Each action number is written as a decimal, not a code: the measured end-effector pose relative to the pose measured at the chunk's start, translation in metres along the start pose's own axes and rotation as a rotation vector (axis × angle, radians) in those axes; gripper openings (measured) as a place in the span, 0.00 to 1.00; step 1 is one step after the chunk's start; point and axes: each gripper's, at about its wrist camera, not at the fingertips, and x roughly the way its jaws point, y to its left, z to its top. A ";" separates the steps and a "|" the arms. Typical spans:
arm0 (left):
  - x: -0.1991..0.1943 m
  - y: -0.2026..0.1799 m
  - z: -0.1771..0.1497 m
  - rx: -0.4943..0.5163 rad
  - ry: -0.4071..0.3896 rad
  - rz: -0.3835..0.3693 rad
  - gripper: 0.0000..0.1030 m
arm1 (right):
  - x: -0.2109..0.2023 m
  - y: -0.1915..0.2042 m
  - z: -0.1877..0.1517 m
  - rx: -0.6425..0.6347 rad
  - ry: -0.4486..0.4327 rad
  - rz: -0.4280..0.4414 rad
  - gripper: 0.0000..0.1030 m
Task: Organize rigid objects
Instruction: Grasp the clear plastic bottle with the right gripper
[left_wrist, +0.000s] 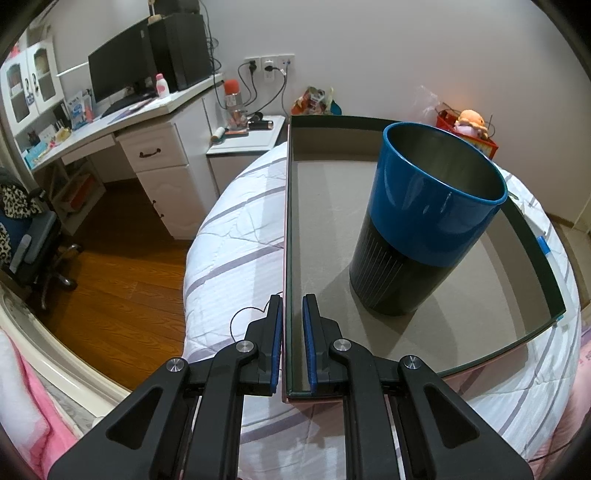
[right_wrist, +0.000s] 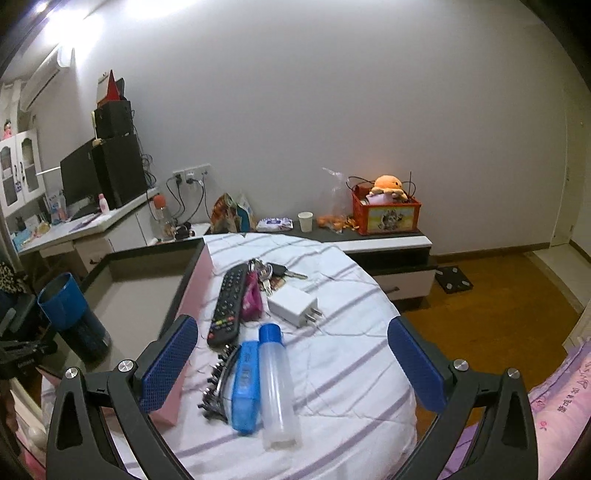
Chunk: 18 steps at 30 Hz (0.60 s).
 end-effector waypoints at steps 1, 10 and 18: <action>0.000 0.000 0.000 -0.001 -0.001 -0.001 0.10 | 0.000 -0.001 0.000 -0.001 0.002 0.000 1.00; -0.001 0.000 0.000 0.002 0.000 0.003 0.10 | 0.008 0.003 -0.008 -0.035 0.046 -0.011 1.00; -0.002 0.000 -0.002 0.009 0.000 0.010 0.10 | 0.035 0.006 -0.031 -0.102 0.158 -0.062 1.00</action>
